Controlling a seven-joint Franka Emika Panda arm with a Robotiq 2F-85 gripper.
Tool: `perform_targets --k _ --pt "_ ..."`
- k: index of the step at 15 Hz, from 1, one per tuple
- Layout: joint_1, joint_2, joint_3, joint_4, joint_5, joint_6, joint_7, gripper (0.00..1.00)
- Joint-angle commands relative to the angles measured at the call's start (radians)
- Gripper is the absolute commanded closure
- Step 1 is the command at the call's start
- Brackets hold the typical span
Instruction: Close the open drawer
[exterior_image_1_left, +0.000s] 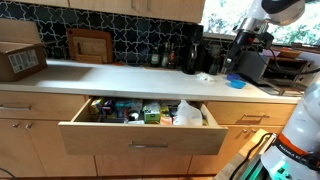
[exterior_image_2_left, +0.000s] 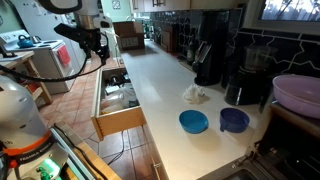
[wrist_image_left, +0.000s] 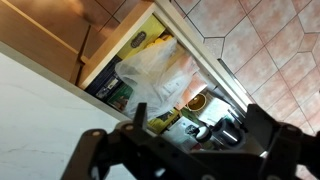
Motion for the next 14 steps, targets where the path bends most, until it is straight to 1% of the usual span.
perform_targets --k 1,2,3,5,7,8,9,11,12,13,14 --pt "-0.038 0.012 0.058 -0.011 -0.054 -0.005 0.023 0.00" --pt "-0.009 0.001 0.075 -0.034 -0.037 -0.004 0.019 0.00" --pt "-0.002 -0.004 0.097 -0.051 -0.036 -0.004 0.030 0.00" --pt "0.025 -0.022 0.163 -0.107 -0.030 0.007 0.049 0.00" --pt "0.078 -0.036 0.217 -0.158 -0.005 0.019 0.045 0.00" --pt "0.110 -0.035 0.245 -0.180 0.003 0.046 0.035 0.00" --pt "0.142 0.029 0.267 -0.121 0.011 0.048 0.031 0.00" --pt "0.217 0.059 0.301 -0.132 0.056 0.108 0.019 0.00" --pt "0.279 0.083 0.292 -0.130 0.141 0.158 0.001 0.00" --pt "0.317 0.109 0.303 -0.130 0.181 0.203 -0.016 0.00" --pt "0.347 0.150 0.330 -0.130 0.212 0.267 -0.013 0.00"
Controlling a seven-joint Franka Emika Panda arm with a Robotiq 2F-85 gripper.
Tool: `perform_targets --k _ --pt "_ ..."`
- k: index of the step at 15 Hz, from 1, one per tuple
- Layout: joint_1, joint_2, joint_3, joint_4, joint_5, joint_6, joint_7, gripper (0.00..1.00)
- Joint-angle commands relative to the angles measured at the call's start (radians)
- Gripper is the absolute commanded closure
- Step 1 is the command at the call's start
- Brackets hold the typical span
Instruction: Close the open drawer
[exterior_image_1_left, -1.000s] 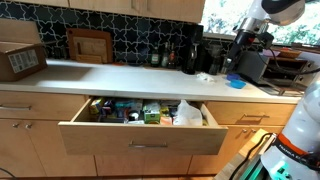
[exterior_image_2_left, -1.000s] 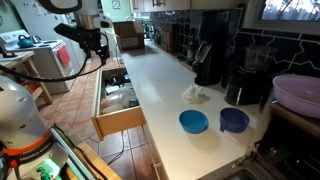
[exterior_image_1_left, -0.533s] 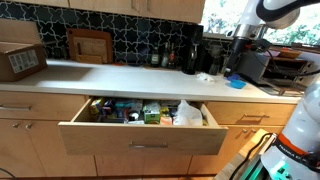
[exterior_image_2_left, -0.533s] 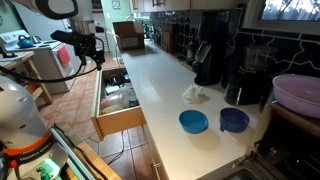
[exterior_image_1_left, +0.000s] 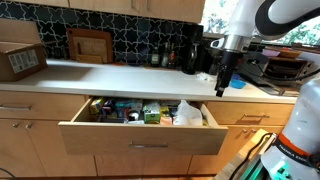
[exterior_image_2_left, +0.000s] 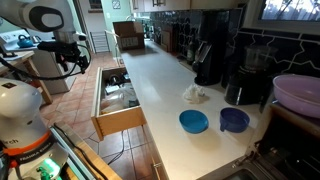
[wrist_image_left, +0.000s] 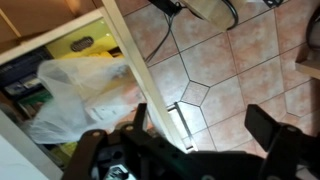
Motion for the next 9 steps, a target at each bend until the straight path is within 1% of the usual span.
perform_targets --k 1,3,5,6,7,9 --pt "0.143 0.129 0.025 0.002 0.143 0.170 -0.046 0.00" --pt "0.221 0.223 0.037 0.000 0.206 0.267 -0.117 0.00" --pt "0.273 0.315 0.056 -0.001 0.197 0.343 -0.203 0.00" --pt "0.238 0.216 0.043 -0.001 0.164 0.275 -0.118 0.00" --pt "0.253 0.250 0.047 0.002 0.165 0.293 -0.121 0.00" --pt "0.246 0.260 0.045 0.012 0.165 0.292 -0.121 0.00"
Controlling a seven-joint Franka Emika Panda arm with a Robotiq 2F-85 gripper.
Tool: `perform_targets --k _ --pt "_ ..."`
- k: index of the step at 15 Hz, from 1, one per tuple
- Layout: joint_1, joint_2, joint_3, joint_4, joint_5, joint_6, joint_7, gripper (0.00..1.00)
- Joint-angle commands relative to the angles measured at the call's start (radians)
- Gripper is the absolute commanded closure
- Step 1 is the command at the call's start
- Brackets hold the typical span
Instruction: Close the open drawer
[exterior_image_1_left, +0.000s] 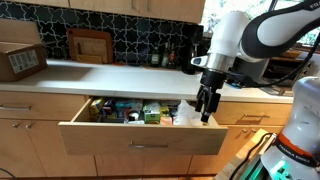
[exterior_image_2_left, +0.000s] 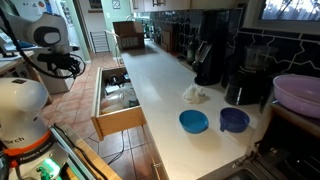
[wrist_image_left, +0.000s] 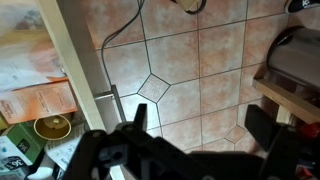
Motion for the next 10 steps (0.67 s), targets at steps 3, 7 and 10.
perform_targets --k 3,7,10 --pt "0.002 -0.023 -0.010 0.001 -0.004 -0.004 0.003 0.00" --pt "0.027 0.022 -0.017 0.002 0.026 0.048 -0.045 0.00" --pt "0.083 0.097 -0.030 0.000 0.087 0.125 -0.130 0.00"
